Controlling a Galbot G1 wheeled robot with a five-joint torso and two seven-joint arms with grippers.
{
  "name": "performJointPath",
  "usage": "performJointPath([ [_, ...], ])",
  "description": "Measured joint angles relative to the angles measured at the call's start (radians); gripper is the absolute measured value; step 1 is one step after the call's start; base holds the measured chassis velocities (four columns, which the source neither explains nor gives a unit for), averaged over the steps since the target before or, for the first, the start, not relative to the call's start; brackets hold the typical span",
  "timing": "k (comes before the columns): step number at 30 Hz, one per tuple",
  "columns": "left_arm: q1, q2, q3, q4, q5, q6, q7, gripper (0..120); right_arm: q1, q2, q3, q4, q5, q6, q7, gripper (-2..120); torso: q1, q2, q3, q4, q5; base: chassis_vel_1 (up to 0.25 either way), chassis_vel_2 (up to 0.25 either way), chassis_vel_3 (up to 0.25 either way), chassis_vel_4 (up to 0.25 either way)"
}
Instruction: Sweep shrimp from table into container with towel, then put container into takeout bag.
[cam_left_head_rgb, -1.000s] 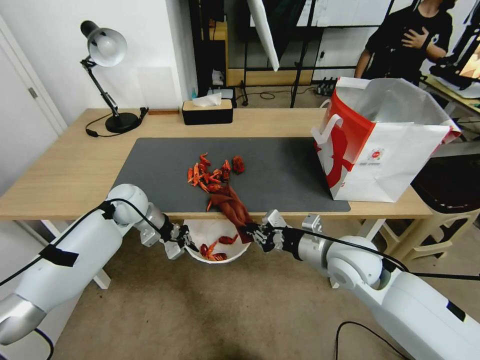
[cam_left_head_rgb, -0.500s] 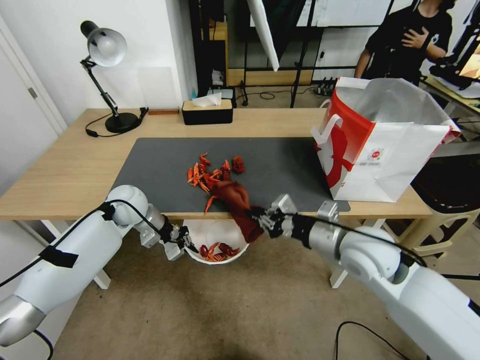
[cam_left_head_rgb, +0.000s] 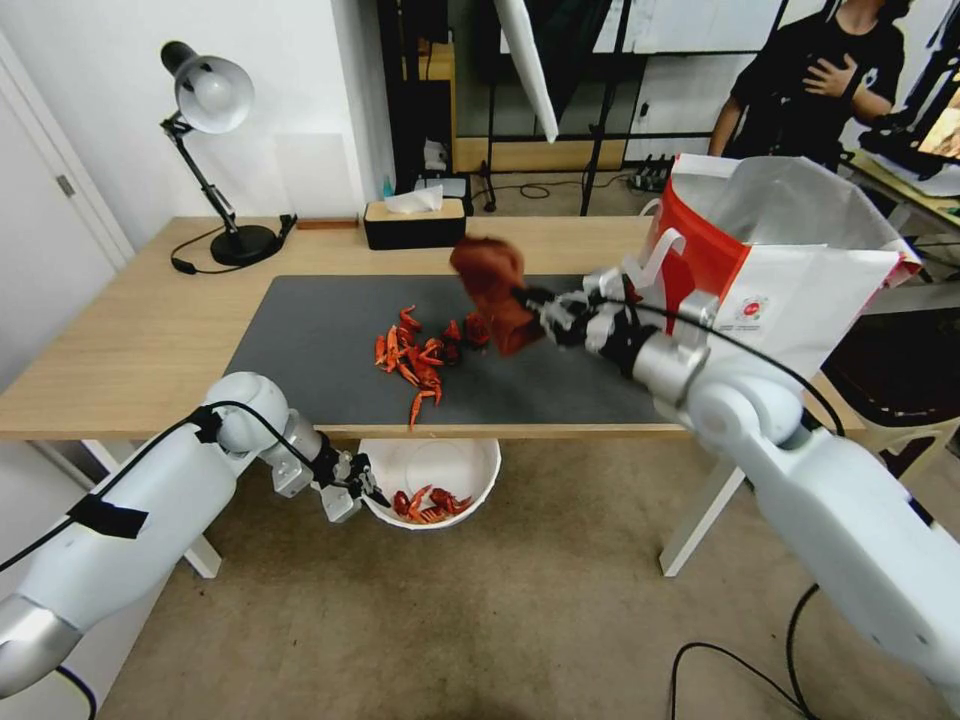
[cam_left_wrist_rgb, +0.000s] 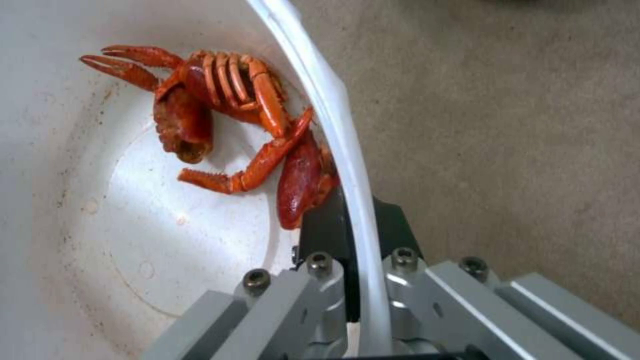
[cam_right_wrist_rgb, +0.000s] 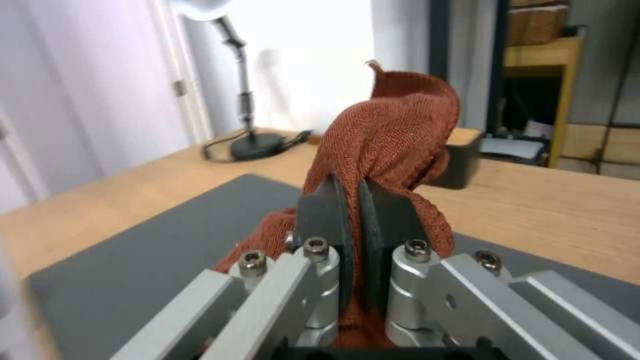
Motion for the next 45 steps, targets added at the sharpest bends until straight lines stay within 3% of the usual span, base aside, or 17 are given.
performJointPath([
  [12, 0.018, -0.002, -0.013, 0.009, 0.001, -0.005, 0.000, 0, 0.081, 0.140, -0.045, -0.285, -0.094, 0.081, 0.016, 2, 0.000, 0.000, 0.000, -0.0003, 0.0001, 0.000, 0.000, 0.000, 0.000],
  [21, 0.020, 0.007, -0.025, 0.016, 0.000, -0.009, 0.000, 0, 0.140, 0.176, -0.114, -0.406, -0.145, 0.047, 0.004, 2, 0.000, 0.000, 0.000, -0.0001, 0.0001, 0.000, 0.000, 0.000, 0.000],
  [34, 0.017, 0.010, -0.031, 0.019, -0.003, -0.013, 0.001, 0, 0.159, 0.146, -0.246, -0.421, -0.213, 0.007, -0.203, 2, 0.000, 0.000, 0.000, -0.0005, 0.0001, 0.000, 0.000, 0.000, 0.000],
  [45, 0.016, 0.018, -0.036, 0.019, -0.009, -0.014, 0.000, 0, 0.143, 0.105, -0.285, -0.348, -0.227, 0.007, -0.300, 2, 0.000, 0.000, 0.000, -0.0001, 0.0001, 0.000, 0.000, 0.000, 0.000],
])
